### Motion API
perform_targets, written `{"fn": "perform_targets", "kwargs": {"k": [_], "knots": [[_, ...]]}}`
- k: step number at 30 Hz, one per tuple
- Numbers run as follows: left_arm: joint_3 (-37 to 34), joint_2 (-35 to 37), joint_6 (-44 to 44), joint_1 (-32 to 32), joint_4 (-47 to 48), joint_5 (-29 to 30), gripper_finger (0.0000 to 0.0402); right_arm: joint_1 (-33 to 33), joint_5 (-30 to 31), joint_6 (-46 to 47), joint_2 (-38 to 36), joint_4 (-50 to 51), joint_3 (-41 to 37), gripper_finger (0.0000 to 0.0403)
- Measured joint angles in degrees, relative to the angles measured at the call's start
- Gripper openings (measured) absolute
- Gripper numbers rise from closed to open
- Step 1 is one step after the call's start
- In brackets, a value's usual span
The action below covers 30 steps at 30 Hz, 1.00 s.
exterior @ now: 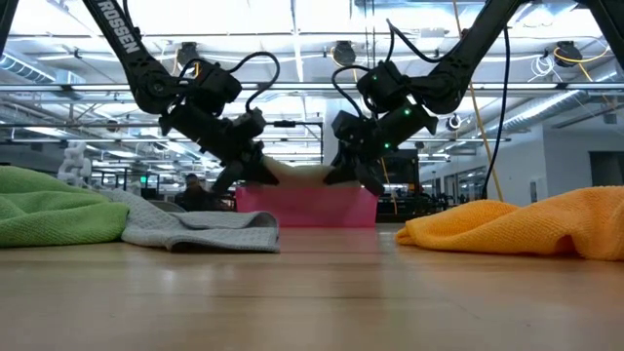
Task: Fold microfiber towels
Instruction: Put the folded light green towel into the red bin
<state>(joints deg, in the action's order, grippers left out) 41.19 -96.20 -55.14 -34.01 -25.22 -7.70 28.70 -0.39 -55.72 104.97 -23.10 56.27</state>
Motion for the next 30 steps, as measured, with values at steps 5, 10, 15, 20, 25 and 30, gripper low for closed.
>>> {"fn": "perform_targets", "kwargs": {"k": [5, 10, 15, 20, 25, 30], "knots": [[-0.04, 0.00, 3.30, -0.09, 0.30, 0.11, 0.0057, -0.18, -1.24, 0.27, -0.02, 0.64, 0.00, 0.0033], [-0.11, 0.00, 5.52, -0.14, 0.66, 1.57, 0.0120, -0.21, -2.63, -0.63, -0.04, 3.67, -0.02, 0.0034], [-0.13, 0.29, 6.82, 0.01, 0.31, 7.89, 0.0190, -0.21, -2.35, -0.61, -0.04, 4.42, -0.02, 0.0034], [0.19, 4.40, 7.59, 0.12, 2.74, 8.22, 0.0227, -0.25, -0.85, -1.23, -0.04, 4.70, -0.02, 0.0034], [0.18, 7.81, 6.14, -0.38, 5.11, 10.86, 0.0220, -0.25, -0.94, -2.65, -0.04, 4.70, -0.02, 0.0034], [0.20, 10.87, 8.59, -0.40, 4.63, 14.03, 0.0199, -0.27, -1.12, -3.48, -0.04, 4.78, -0.02, 0.0034]]}}
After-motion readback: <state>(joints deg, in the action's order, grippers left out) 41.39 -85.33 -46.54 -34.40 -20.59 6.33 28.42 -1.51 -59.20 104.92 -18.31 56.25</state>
